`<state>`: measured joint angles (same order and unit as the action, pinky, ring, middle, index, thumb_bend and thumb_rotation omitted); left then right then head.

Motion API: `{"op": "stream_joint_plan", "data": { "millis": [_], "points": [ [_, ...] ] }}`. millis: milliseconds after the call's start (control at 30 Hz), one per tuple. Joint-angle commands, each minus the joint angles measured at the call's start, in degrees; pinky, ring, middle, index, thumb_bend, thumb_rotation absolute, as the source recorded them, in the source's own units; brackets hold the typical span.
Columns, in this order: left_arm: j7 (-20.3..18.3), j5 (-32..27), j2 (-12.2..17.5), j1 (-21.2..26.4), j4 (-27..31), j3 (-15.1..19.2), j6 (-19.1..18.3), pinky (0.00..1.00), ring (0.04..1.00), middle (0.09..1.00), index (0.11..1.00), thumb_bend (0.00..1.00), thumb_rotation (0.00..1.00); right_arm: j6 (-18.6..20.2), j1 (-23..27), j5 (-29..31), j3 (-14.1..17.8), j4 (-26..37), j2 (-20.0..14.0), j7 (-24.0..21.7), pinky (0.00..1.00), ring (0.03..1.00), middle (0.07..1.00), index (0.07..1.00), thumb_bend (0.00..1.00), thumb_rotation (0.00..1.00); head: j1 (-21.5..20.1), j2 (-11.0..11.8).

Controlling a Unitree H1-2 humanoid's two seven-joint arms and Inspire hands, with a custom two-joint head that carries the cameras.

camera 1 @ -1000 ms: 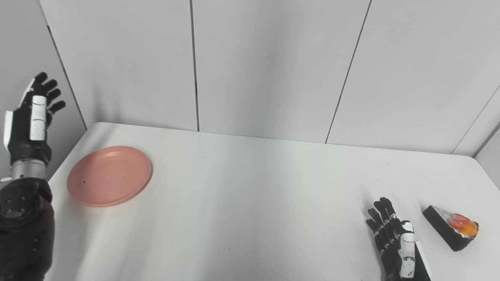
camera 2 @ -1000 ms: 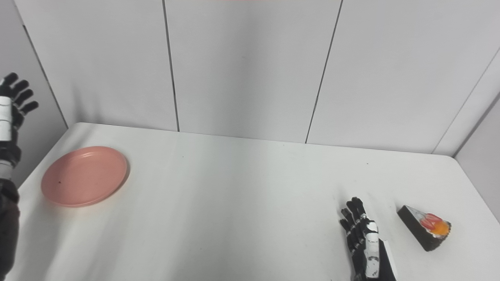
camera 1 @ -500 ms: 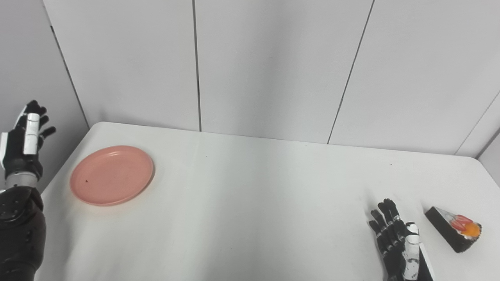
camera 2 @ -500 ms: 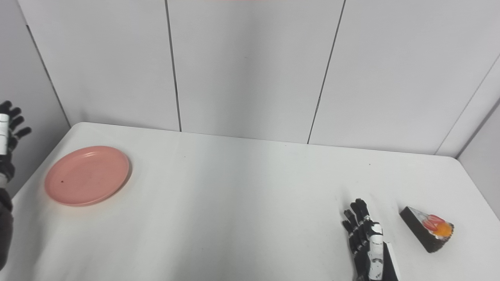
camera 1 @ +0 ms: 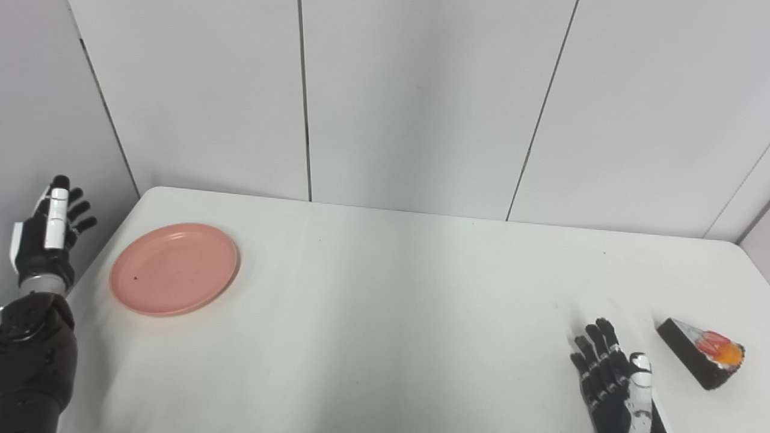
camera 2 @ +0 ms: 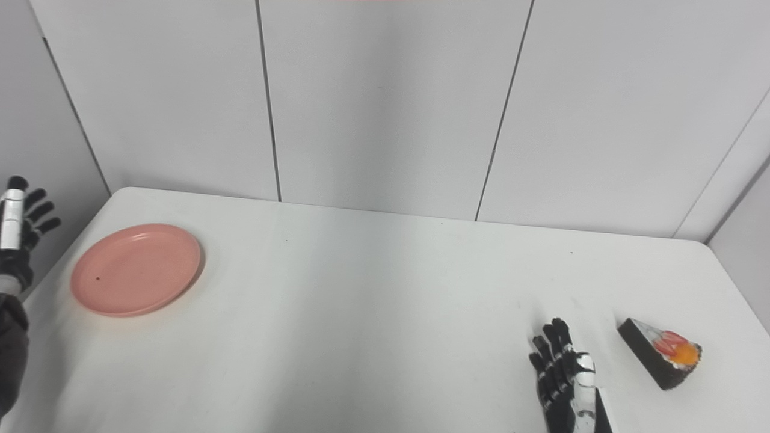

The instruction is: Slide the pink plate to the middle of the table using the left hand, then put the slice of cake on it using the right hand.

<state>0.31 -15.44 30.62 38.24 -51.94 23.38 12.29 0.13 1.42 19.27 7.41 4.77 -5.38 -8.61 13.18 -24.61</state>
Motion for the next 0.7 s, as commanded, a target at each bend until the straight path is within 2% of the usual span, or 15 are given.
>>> {"op": "stream_joint_plan", "data": {
  "millis": [0, 133, 267, 400, 667],
  "points": [
    [-0.19, -0.84, 0.53, 2.58, 0.49, 0.1, 0.59, 0.75, 0.828, 0.857, 0.884, 0.84, 0.85, 0.25, 0.29, 0.16, -0.05, 2.0, -0.39, -0.04, 0.98, 0.965, 0.973, 0.97, 0.73, 1.0, -0.1, -0.53],
    [0.03, -0.75, -0.3, 1.92, -0.29, -0.62, 0.55, 0.72, 0.81, 0.847, 0.873, 0.85, 0.86, 0.63, 0.21, -0.01, -0.04, 2.61, -0.36, 0.16, 0.97, 0.958, 0.969, 0.965, 0.73, 1.0, -0.36, -1.06],
    [0.66, -0.87, -2.09, 0.57, 0.88, -0.76, -0.72, 0.71, 0.8, 0.827, 0.862, 0.79, 0.84, 1.04, 0.12, -0.18, 0.03, 3.53, -0.16, 0.66, 0.95, 0.946, 0.961, 0.955, 0.72, 1.0, -0.55, -1.54],
    [0.42, -1.74, -3.04, 0.05, 1.31, -0.46, -1.65, 0.73, 0.797, 0.831, 0.846, 0.81, 0.8, 1.6, 0.12, -0.22, -0.04, 4.29, -0.17, 0.98, 0.94, 0.942, 0.958, 0.951, 0.72, 1.0, -0.6, -1.97],
    [0.1, -1.8, -4.09, -0.18, 1.57, -1.33, -2.35, 0.73, 0.816, 0.834, 0.84, 0.83, 0.82, 2.51, 0.09, -1.26, -0.45, 5.76, -0.21, 1.71, 0.93, 0.942, 0.959, 0.951, 0.72, 1.0, -0.83, -2.37]
  ]
}}
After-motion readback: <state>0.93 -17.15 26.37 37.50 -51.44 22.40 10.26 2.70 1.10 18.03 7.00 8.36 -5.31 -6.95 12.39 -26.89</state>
